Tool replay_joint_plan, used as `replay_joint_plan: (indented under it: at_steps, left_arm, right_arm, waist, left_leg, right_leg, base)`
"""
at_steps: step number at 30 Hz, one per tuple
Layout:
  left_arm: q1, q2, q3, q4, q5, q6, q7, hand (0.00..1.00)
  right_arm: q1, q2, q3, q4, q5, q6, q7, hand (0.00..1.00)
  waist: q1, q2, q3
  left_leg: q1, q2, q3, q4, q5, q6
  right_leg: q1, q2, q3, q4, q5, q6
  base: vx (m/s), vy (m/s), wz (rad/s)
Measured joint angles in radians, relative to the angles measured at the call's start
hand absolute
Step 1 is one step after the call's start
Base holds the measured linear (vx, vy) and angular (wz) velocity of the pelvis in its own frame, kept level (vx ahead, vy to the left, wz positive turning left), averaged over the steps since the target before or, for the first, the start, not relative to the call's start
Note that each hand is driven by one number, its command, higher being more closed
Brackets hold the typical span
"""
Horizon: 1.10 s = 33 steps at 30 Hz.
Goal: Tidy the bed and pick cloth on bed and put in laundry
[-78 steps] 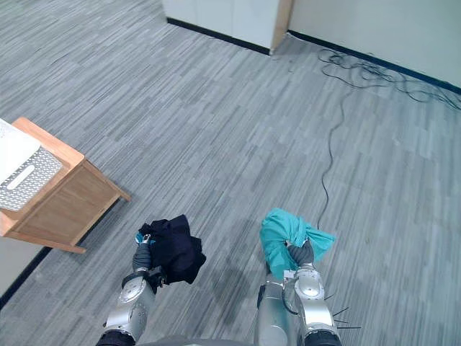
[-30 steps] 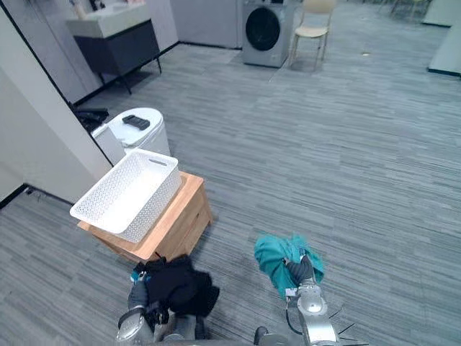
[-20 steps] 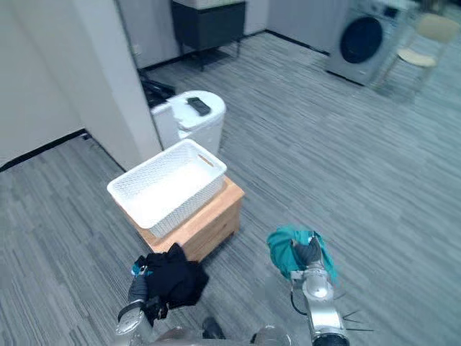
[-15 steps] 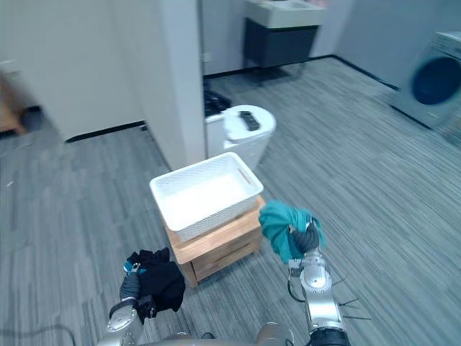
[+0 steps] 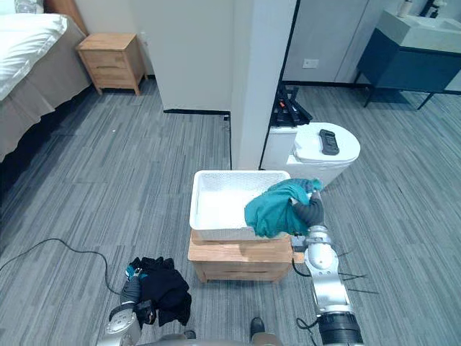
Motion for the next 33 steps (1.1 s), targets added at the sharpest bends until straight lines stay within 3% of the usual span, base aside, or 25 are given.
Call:
replay_joint_plan:
  at_steps: [2,3,5,6,7,11,12,19,24,26,30,33]
  left_arm:
    - [-0.004,-0.001,-0.003,-0.037,-0.002,-0.008,-0.003,1.00]
    - [-0.026,-0.004,-0.010,-0.069,-0.014,-0.019,-0.012,1.00]
    - [-0.051,-0.009,-0.042,-0.103,-0.021,-0.024,-0.017,1.00]
    - [-0.055,-0.013,-0.072,-0.127,-0.021,-0.028,-0.019,1.00]
    - [-0.051,-0.017,-0.087,-0.147,-0.022,-0.033,-0.027,1.00]
    - [-0.048,-0.006,-0.089,-0.219,-0.030,-0.039,-0.038,1.00]
    - [-0.048,-0.002,-0.092,-0.244,-0.040,-0.045,-0.039,1.00]
    - [-0.054,0.016,-0.186,-0.364,-0.074,-0.076,-0.068,1.00]
    - [-0.073,0.028,-0.233,-0.467,-0.089,-0.079,-0.083,1.00]
    - [-0.086,0.033,-0.234,-0.506,-0.088,-0.080,-0.084,1.00]
    - [-0.120,0.067,-0.218,-0.586,-0.082,-0.096,-0.082,1.00]
    - [-0.154,0.081,-0.161,-0.603,-0.056,-0.097,-0.077,1.00]
  right_arm:
    - [-0.059,-0.012,0.011,0.062,-0.005,0.000,0.004,1.00]
    - [-0.121,-0.036,0.012,0.110,-0.021,0.004,0.003,1.00]
    - [-0.213,-0.091,0.014,0.182,-0.034,0.009,0.003,1.00]
    - [-0.288,-0.130,0.021,0.235,-0.036,0.018,0.003,1.00]
    - [-0.353,-0.157,0.023,0.269,-0.037,0.024,0.003,1.00]
    - [-0.536,-0.206,0.021,0.361,-0.045,0.029,0.001,1.00]
    - [-0.583,-0.232,0.014,0.396,-0.045,0.033,-0.006,0.00]
    - [-0.750,-0.343,-0.013,0.653,-0.057,0.043,-0.021,0.00]
    - [-0.763,-0.368,-0.030,0.729,-0.200,0.064,-0.021,0.00]
    - [-0.735,-0.368,-0.031,0.700,-0.268,0.068,-0.022,0.00]
    - [-0.497,-0.337,-0.044,0.411,-0.450,0.083,-0.027,0.00]
    - [-0.301,-0.285,-0.090,0.223,-0.520,0.084,-0.026,0.00]
  waist:
    - [-0.002,0.012,0.033]
    - [-0.005,0.035,0.078]
    - [-0.007,0.072,0.137]
    - [-0.006,0.104,0.169]
    - [-0.002,0.127,0.183]
    - [0.000,0.145,0.218]
    - [-0.001,0.145,0.224]
    - [-0.003,0.176,0.260]
    - [-0.022,0.186,0.265]
    - [-0.029,0.186,0.264]
    - [-0.057,0.183,0.262]
    - [-0.090,0.176,0.257]
  left_leg:
    - [-0.036,-0.006,-0.020,0.037,-0.006,0.000]
    - [-0.076,0.013,0.015,0.080,-0.028,0.006]
    - [-0.102,0.070,0.156,0.099,-0.019,-0.001]
    - [-0.111,0.082,0.217,0.092,-0.002,0.001]
    - [-0.113,0.069,0.234,0.059,0.043,0.005]
    - [-0.127,0.014,0.246,-0.081,0.158,0.019]
    - [-0.147,0.006,0.245,-0.106,0.182,0.025]
    - [-0.123,-0.011,0.241,-0.240,0.267,0.029]
    - [-0.090,-0.013,0.252,-0.274,0.287,0.031]
    - [-0.066,-0.011,0.268,-0.275,0.287,0.031]
    - [-0.020,0.003,0.297,-0.282,0.278,0.019]
    - [0.017,0.019,0.336,-0.283,0.270,0.009]
  right_leg:
    - [0.001,-0.008,-0.031,0.000,0.004,-0.001]
    - [0.004,-0.015,-0.070,-0.001,0.009,0.000]
    - [0.008,-0.034,-0.117,0.000,0.015,0.003]
    - [0.002,-0.050,-0.134,-0.001,0.020,0.009]
    - [-0.016,-0.063,-0.136,-0.006,0.030,0.016]
    - [-0.075,-0.099,-0.137,-0.044,0.077,0.015]
    - [-0.100,-0.102,-0.139,-0.046,0.084,0.016]
    - [-0.127,-0.103,-0.140,-0.054,0.096,0.011]
    - [-0.117,-0.098,-0.130,-0.056,0.096,0.011]
    - [-0.103,-0.097,-0.114,-0.056,0.096,0.011]
    - [-0.071,-0.082,-0.087,-0.058,0.085,0.016]
    - [-0.056,-0.067,-0.056,-0.063,0.079,0.024]
  base:
    - [-0.07,0.027,0.57]
    - [-0.13,0.037,0.90]
    - [-0.16,0.052,0.88]
    - [-0.16,0.066,0.55]
    - [-0.14,0.076,0.37]
    - [-0.07,0.077,0.13]
    - [-0.04,0.077,0.16]
    - [0.00,0.045,0.05]
    - [0.01,0.021,-0.07]
    - [0.01,0.018,-0.19]
    - [-0.02,-0.007,-0.20]
    - [-0.01,-0.032,-0.38]
